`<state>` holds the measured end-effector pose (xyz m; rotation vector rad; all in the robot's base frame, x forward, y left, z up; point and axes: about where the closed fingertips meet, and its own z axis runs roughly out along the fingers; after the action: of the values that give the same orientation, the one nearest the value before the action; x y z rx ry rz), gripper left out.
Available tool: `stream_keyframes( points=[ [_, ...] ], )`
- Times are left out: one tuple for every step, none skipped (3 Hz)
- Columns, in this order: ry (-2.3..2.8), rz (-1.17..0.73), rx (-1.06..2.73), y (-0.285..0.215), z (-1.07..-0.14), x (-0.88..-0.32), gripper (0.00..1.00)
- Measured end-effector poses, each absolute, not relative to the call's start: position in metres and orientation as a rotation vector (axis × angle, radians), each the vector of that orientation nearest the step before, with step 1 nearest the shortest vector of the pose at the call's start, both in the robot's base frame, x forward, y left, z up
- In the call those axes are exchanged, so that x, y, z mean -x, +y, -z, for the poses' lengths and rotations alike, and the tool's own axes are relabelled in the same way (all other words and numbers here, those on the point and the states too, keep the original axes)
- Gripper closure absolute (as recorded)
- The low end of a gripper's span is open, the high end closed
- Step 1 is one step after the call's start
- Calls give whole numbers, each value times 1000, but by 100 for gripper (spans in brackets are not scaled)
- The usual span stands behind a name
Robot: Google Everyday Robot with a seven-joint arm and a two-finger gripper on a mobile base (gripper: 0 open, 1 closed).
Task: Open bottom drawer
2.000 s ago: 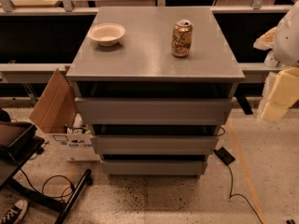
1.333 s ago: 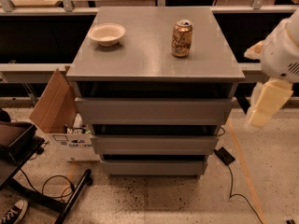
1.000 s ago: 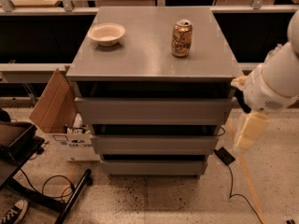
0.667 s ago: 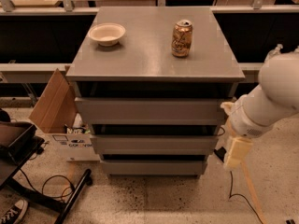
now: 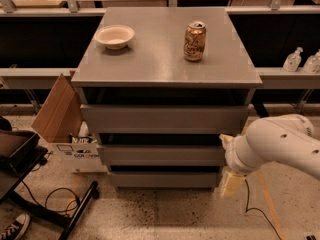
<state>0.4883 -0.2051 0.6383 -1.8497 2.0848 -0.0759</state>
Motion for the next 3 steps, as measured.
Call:
stream_keyframes(
  points=[
    [2046, 110, 1814, -202, -642, -501, 0],
    [2046, 110, 1814, -202, -642, -501, 0],
    [2032, 103, 1807, -190, -607, -507, 0]
  ],
)
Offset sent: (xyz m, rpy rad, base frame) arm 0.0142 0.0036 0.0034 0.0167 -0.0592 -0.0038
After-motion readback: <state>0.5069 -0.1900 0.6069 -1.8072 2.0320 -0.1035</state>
